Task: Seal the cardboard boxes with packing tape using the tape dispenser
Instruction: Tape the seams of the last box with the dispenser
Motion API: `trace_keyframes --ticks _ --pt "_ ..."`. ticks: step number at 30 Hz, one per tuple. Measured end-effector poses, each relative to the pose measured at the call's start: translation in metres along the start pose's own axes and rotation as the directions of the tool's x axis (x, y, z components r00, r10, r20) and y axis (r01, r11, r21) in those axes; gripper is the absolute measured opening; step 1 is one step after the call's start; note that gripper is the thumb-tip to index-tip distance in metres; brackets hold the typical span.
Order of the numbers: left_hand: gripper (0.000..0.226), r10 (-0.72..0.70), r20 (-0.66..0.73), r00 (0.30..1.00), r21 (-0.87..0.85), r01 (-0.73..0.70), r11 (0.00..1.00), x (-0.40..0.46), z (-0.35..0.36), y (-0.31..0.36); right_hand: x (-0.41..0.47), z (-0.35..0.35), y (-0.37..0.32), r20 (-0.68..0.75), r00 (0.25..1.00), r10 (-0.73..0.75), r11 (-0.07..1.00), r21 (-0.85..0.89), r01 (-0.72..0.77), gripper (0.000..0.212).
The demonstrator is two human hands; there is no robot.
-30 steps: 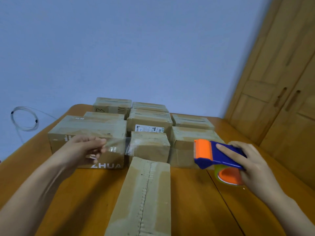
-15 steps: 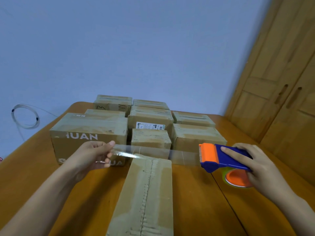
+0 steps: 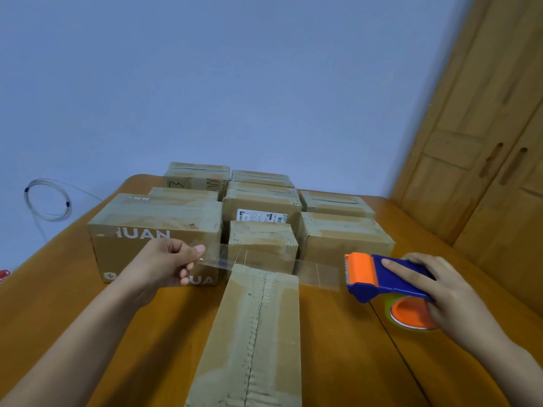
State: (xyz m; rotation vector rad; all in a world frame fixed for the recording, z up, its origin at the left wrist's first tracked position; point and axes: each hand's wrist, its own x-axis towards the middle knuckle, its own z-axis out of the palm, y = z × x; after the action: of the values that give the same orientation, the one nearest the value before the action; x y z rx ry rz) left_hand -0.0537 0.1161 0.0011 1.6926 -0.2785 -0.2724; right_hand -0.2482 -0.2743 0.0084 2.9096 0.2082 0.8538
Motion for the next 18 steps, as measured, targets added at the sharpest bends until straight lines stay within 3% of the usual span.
trace_keyframes --ticks 8,15,18 --pt "0.032 -0.014 0.000 1.000 -0.013 0.014 1.000 0.005 0.001 -0.011 -0.007 0.012 -0.006 0.022 0.999 0.027 0.999 0.026 -0.028 0.127" --pt "0.030 -0.199 0.055 0.978 -0.140 0.205 0.969 0.003 0.014 -0.046 -0.029 0.050 -0.029 0.017 0.998 0.053 0.994 0.096 -0.054 0.112" --pt "0.033 -0.248 0.075 0.966 -0.107 0.255 0.961 -0.001 0.035 -0.060 -0.030 0.062 -0.042 0.094 0.993 0.072 0.994 0.074 -0.079 0.133"
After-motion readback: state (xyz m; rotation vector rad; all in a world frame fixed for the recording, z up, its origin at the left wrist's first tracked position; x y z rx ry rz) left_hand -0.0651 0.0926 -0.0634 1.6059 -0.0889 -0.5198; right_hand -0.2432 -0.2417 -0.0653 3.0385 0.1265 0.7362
